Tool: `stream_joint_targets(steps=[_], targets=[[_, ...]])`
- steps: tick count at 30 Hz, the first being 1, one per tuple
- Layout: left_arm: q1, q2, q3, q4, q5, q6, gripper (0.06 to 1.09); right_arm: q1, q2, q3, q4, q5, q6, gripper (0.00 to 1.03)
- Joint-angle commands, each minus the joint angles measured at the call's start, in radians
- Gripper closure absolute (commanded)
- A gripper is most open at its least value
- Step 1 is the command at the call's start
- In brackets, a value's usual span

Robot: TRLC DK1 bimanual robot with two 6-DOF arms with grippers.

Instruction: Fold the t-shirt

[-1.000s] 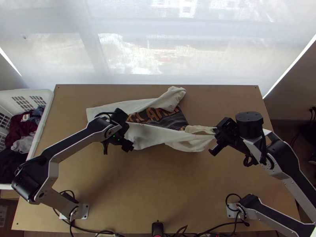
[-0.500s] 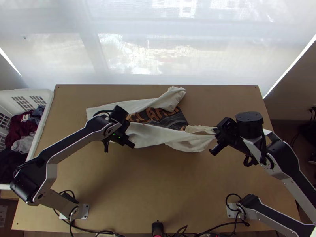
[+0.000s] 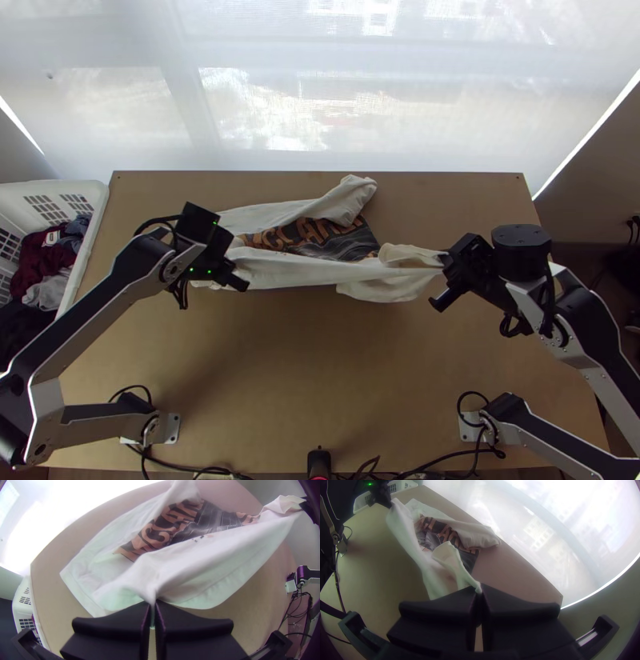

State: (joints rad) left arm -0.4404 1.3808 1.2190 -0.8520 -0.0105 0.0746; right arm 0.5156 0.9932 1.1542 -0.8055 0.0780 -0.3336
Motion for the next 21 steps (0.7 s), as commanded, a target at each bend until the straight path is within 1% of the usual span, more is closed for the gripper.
stream_joint_targets(steps=[1,7,11,15,19,21], targets=[[0.078,-0.209,0.010,-0.033,-0.005,0.067,1.05,-0.006,-0.005,0.084,0.009,0.002,-0.012,1.00],[0.072,-0.367,0.086,-0.024,-0.060,0.094,1.05,0.004,-0.004,0.190,0.031,0.003,-0.013,1.00],[0.068,-0.422,0.172,-0.028,-0.085,0.102,1.05,0.031,-0.007,0.269,0.032,0.002,-0.013,1.00],[0.069,-0.456,0.270,-0.042,-0.132,0.142,1.05,0.044,-0.024,0.355,0.031,0.006,-0.012,1.00],[0.075,-0.470,0.379,-0.056,-0.163,0.185,1.05,0.060,-0.036,0.450,0.032,0.026,-0.010,1.00],[0.077,-0.470,0.428,-0.067,-0.169,0.223,1.05,0.064,-0.036,0.493,0.038,0.029,-0.015,1.00]])
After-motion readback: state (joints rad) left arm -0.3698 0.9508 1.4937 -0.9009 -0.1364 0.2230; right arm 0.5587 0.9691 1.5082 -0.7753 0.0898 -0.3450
